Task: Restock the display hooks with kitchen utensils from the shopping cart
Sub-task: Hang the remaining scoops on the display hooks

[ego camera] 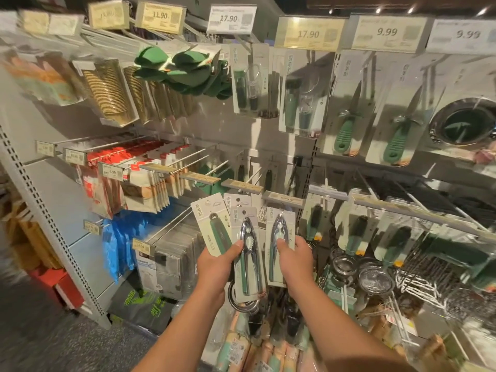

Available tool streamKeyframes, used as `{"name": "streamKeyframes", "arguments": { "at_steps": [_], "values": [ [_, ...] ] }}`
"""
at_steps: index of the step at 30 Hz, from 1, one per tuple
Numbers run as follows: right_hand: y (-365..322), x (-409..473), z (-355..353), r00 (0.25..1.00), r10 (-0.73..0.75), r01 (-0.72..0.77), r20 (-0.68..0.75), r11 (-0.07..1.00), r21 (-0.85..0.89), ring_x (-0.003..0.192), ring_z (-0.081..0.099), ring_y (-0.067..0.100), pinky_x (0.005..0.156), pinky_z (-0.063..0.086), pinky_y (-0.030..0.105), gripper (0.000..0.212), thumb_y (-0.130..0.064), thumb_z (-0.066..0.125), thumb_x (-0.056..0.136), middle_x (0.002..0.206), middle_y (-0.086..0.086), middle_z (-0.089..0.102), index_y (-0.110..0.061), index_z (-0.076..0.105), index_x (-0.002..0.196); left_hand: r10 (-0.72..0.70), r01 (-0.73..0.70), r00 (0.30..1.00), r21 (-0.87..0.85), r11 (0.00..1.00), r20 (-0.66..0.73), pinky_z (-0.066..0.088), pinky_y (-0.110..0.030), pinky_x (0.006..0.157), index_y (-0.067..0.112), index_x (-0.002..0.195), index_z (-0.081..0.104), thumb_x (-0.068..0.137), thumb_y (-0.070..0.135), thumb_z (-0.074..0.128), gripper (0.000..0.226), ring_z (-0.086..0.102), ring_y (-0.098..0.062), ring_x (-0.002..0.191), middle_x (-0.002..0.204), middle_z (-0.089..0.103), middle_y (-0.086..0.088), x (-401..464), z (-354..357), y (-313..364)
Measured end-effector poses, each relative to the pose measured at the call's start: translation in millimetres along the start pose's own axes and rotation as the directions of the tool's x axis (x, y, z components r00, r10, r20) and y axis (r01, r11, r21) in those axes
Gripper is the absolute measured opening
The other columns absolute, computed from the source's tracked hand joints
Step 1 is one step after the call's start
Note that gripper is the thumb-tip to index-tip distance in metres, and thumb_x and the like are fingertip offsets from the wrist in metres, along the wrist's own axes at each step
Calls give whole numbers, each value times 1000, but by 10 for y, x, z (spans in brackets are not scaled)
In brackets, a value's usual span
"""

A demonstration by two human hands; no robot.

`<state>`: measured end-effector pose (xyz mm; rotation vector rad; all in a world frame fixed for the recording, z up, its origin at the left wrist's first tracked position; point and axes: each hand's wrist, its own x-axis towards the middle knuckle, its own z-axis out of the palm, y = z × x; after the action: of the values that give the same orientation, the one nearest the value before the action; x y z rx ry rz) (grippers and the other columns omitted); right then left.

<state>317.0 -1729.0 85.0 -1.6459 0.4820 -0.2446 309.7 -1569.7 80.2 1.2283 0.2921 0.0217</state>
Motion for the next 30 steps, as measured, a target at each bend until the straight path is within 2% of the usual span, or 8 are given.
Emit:
{"name": "streamKeyframes", "arguments": {
  "at_steps": [6, 13, 14, 16, 18, 22, 26, 30],
  "values": [
    [-141, 88, 32, 999, 41, -42, -14, 998, -43, 143, 42, 32, 113, 36, 43, 53, -24, 56, 107, 156, 10, 45, -5, 40, 153, -5, 5, 1000, -12, 1000, 17, 58, -50, 94, 22, 104, 69, 88, 15, 81, 21, 74, -27, 98, 101, 79, -3, 0, 0, -5],
    [-204, 188, 31, 989, 133, -131, 61, 991, -30, 146, 37, 35, 115, 36, 47, 70, -38, 59, 104, 161, 10, 36, -11, 27, 160, -34, 32, 998, 25, 999, 59, 61, -46, 84, 19, 115, 70, 89, 19, 81, 28, 76, -28, 96, 100, 81, -2, 27, 10, -15],
    [-187, 184, 27, 989, 131, -129, 67, 991, -29, 139, 46, 32, 108, 42, 44, 63, -38, 59, 104, 153, 9, 45, -12, 35, 156, -41, 39, 997, 25, 999, 67, 61, -48, 86, 19, 117, 70, 89, 19, 81, 30, 75, -28, 98, 101, 81, -2, 26, 8, -16],
    [-156, 155, 28, 985, 120, -121, 122, 993, 0, 108, 62, 22, 88, 51, 37, 42, -38, 60, 103, 122, 4, 64, -12, 57, 136, -47, 44, 996, 31, 999, 75, 60, -45, 86, 19, 118, 70, 89, 19, 80, 30, 74, -28, 100, 104, 80, -3, 15, 1, -24],
    [-135, 99, 45, 972, 111, -115, 208, 993, 5, 88, 67, 19, 83, 59, 37, 31, -42, 62, 101, 105, 4, 71, -15, 69, 116, -46, 43, 996, 39, 998, 80, 59, -39, 78, 18, 117, 70, 91, 17, 79, 28, 75, -28, 98, 103, 80, -3, -6, 1, -35],
    [-115, -29, 86, 955, 85, -88, 285, 996, 0, 97, 75, 27, 92, 60, 50, 32, -46, 73, 93, 101, 4, 78, -18, 71, 108, -41, 33, 993, 76, 997, 108, 62, -41, 74, 18, 116, 71, 91, 17, 79, 26, 76, -28, 93, 100, 81, -3, -42, 31, -61],
    [-75, -79, 57, 946, 58, -64, 320, 998, 9, 92, 76, 24, 87, 62, 45, 23, -33, 71, 97, 96, 3, 80, -12, 70, 108, -14, -1, 992, 116, 993, 127, 60, -37, 73, 16, 112, 71, 90, 14, 80, 24, 78, -19, 83, 94, 81, -1, -68, 52, -91],
    [-52, -85, 0, 961, 47, -54, 274, 998, 19, 95, 76, 22, 88, 61, 45, 17, -28, 66, 101, 104, 5, 78, -16, 66, 113, -15, 2, 992, 106, 994, 124, 57, -29, 62, 19, 107, 70, 93, 15, 77, 17, 76, -13, 73, 87, 81, 3, -67, 48, -77]
  ]
}}
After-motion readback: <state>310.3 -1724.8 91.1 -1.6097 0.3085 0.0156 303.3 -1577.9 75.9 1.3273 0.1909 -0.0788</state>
